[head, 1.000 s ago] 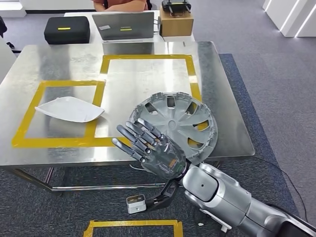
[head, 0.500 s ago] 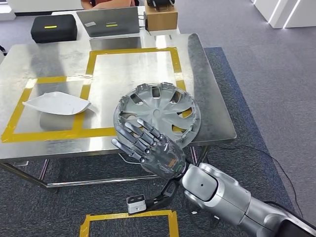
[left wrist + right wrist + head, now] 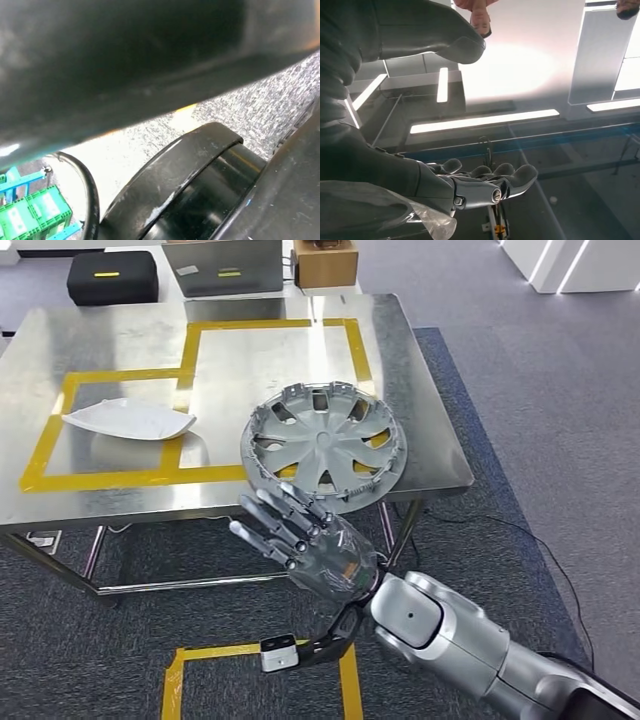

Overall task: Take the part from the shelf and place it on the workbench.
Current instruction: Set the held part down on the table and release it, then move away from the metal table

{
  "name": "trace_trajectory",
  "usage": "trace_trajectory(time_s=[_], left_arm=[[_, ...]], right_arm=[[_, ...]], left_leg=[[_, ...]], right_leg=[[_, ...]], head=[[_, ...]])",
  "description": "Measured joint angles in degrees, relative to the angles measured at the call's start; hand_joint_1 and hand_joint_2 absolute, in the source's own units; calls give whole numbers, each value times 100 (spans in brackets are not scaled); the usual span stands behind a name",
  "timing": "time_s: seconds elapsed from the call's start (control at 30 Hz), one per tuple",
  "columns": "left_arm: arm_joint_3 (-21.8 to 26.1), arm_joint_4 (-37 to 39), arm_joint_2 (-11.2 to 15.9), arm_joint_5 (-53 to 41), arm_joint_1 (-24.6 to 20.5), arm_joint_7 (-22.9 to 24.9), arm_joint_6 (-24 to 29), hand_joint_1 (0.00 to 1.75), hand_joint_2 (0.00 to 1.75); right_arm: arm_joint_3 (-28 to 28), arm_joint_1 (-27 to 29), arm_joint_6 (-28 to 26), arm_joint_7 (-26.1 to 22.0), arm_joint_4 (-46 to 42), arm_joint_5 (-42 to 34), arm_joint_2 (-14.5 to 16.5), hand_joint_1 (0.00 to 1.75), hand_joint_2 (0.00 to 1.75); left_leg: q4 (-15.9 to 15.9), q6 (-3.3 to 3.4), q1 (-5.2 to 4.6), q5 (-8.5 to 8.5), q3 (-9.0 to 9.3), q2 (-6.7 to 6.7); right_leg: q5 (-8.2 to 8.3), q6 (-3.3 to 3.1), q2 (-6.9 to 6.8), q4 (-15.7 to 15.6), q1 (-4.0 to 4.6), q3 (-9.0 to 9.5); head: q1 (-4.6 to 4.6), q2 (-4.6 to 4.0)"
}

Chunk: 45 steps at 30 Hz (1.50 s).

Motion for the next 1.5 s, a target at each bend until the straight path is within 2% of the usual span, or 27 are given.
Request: trace_trajectory(time_s=[0.07, 0.13, 0.17, 0.23, 0.3, 0.33, 0.37, 0.4, 0.43, 0.5, 0.57, 0.67, 0.7, 0.77, 0.83, 1.03, 1.07, 1.17, 1.2, 1.23, 1.27, 1.33, 1.37, 1.4, 1.43, 1.47, 1.5], left_arm=[[8, 0, -7, 2, 10, -20, 22, 0, 0], [14, 1, -6, 8, 26, -27, 31, 0, 0], [16, 2, 0, 13, 35, -27, 35, 0, 0], [26, 4, 12, 35, 53, -26, 43, 0, 0], [46, 4, 16, 66, 65, -26, 60, 0, 0], [58, 4, 16, 81, 70, -26, 71, 0, 0], [72, 4, 16, 95, 75, -26, 88, 0, 0], [90, 4, 15, 108, 81, -26, 107, 0, 0], [109, 4, 14, 115, 85, -26, 129, 0, 0], [150, 4, 0, 126, 91, -27, 176, 0, 0], [186, 4, -22, 147, 101, -28, 229, 0, 0], [246, 5, -37, 177, 164, -40, 323, 0, 0], [267, 5, -45, 185, 182, -44, 350, 0, 0], [306, 7, -67, 208, 204, -49, 398, 0, 0], [329, 8, -81, 227, 221, -55, 429, 0, 0], [357, 10, -94, 240, 239, -63, 467, 0, 0], [387, 13, -106, 266, 269, -79, 509, 0, 0], [578, 32, -186, 366, 397, -198, 735, 0, 0], [632, 39, -203, 390, 424, -232, 796, 0, 0], [661, 44, -206, 415, 445, -248, 841, 0, 0], [695, 49, -212, 452, 470, -266, 907, 0, 0], [772, 51, -233, 529, 512, -297, 1077, 0, 0], [812, 51, -247, 563, 528, -315, 1164, 0, 0], [847, 51, -262, 584, 539, -339, 1238, 0, 0], [878, 50, -277, 599, 549, -378, 1304, 0, 0], [902, 47, -292, 603, 560, -424, 1356, 0, 0], [921, 44, -304, 605, 570, -467, 1397, 0, 0]], right_arm=[[-40, 13, -1, -13, 5, 10, 3, 0, 175], [-51, 41, -1, 29, 21, 17, 4, 0, 175], [-50, 60, -1, 64, 34, 19, 6, 0, 175], [-50, 96, -2, 152, 65, 21, 21, 0, 175], [-55, 164, -3, 225, 116, 22, 44, 0, 175], [-67, 227, -3, 233, 154, 15, 60, 0, 175], [-98, 309, -3, 208, 197, -2, 84, 0, 175], [-156, 410, -3, 170, 246, -26, 121, 0, 175], [-233, 517, -3, 127, 293, -49, 165, 0, 175], [-413, 711, -4, 101, 373, -86, 250, 0, 175], [-580, 908, -5, 100, 435, -162, 311, 0, 175], [-895, 1367, -5, -83, 563, -402, 413, 0, 175], [-1040, 1534, -5, -186, 618, -481, 458, 0, 175], [-1360, 1823, -5, -370, 750, -610, 558, 0, 175], [-1583, 1985, -5, -462, 858, -690, 637, 0, 175], [-1776, 2130, -5, -519, 982, -764, 706, 0, 175], [-2005, 2295, -5, -618, 1148, -906, 796, 0, 175], [-3323, 2915, -9, -1039, 2271, -1559, 1294, 0, 175], [-3628, 3006, -10, -1083, 2612, -1690, 1401, 0, 175], [-3744, 3039, -10, -1068, 2832, -1786, 1437, 0, 175], [-3863, 3055, -7, -1062, 3113, -1967, 1467, 0, 175], [-4109, 3036, 45, -1074, 3812, -2546, 1521, 0, 175], [-4241, 3010, 133, -1072, 4225, -2894, 1536, 0, 175], [-4372, 2981, 270, -1044, 4641, -3209, 1544, 0, 175], [-4517, 2954, 464, -987, 5070, -3514, 1545, 0, 175], [-4672, 2935, 672, -914, 5447, -3771, 1544, 0, 175], [-4831, 2928, 865, -845, 5789, -3992, 1544, 0, 175]], left_leg=[[21, -50, -4, 96, -64, 5], [3, -109, 7, 191, -101, 11], [23, -144, 11, 151, -129, -5], [365, -215, 26, -226, -264, -47], [1106, -283, 70, -760, -458, -74], [1443, -313, 97, -904, -513, -75], [1624, -341, 123, -920, -495, -75], [1595, -367, 151, -827, -378, -75], [1361, -395, 179, -678, -166, -75], [600, -442, 213, -544, 347, -111], [170, -419, 201, -606, 591, -166], [134, -264, 175, -549, 513, -170], [128, -197, 171, -495, 457, -158], [118, -85, 159, -373, 322, -131], [118, -46, 137, -298, 222, -118], [120, -36, 119, -245, 154, -110], [124, -32, 98, -174, 61, -107], [94, -115, 33, 265, -248, -94], [83, -161, 33, 330, -283, -95], [130, -193, 39, 225, -305, -99], [279, -225, 43, -5, -338, -104], [886, -272, 56, -666, -420, -108], [1269, -287, 60, -900, -445, -108], [1577, -295, 62, -982, -439, -108], [1764, -294, 63, -921, -378, -108], [1749, -285, 64, -762, -238, -108], [1527, -268, 64, -612, -2, -113]], right_leg=[[-117, -39, -24, -628, 30, 425], [-92, -90, -24, -777, 35, 452], [-29, -135, -30, -797, 25, 416], [109, -241, -49, -827, -10, 308], [217, -282, -56, -787, -10, 151], [264, -274, -57, -761, -14, 63], [306, -259, -57, -731, -19, -22], [342, -235, -57, -692, -31, -111], [370, -208, -55, -644, -47, -195], [412, -146, -49, -531, -72, -350], [467, -66, -38, -464, -70, -444], [519, 61, -30, -455, -81, -501], [404, 88, -27, -382, -91, -561], [-116, 104, -20, 77, -95, -741], [-544, 100, -19, 556, -82, -863], [-711, 90, -17, 888, -71, -905], [-591, 55, -17, 902, -51, -761], [-293, -153, -19, -398, 86, 418], [-299, -206, -31, -788, 102, 636], [-226, -246, -39, -796, 91, 581], [-146, -281, -49, -807, 76, 513], [0, -322, -64, -805, 65, 357], [68, -317, -77, -792, 67, 285], [132, -311, -93, -767, 69, 202], [197, -303, -108, -728, 70, 100], [254, -292, -119, -678, 71, -10], [306, -277, -123, -621, 70, -134]], head=[[-2, 1], [2, 2], [1, 3], [-22, 1], [-44, -1], [-46, -1], [-47, -1], [-48, -1], [-48, -1], [-56, -1], [-66, 0], [-61, -1], [-50, -1], [-25, -2], [-9, -1], [-9, -1], [-9, -1], [7, 1], [13, 1], [9, 1], [-10, 1], [-52, 0], [-72, -1], [-79, -2], [-82, -3], [-84, -3], [-84, -2]])
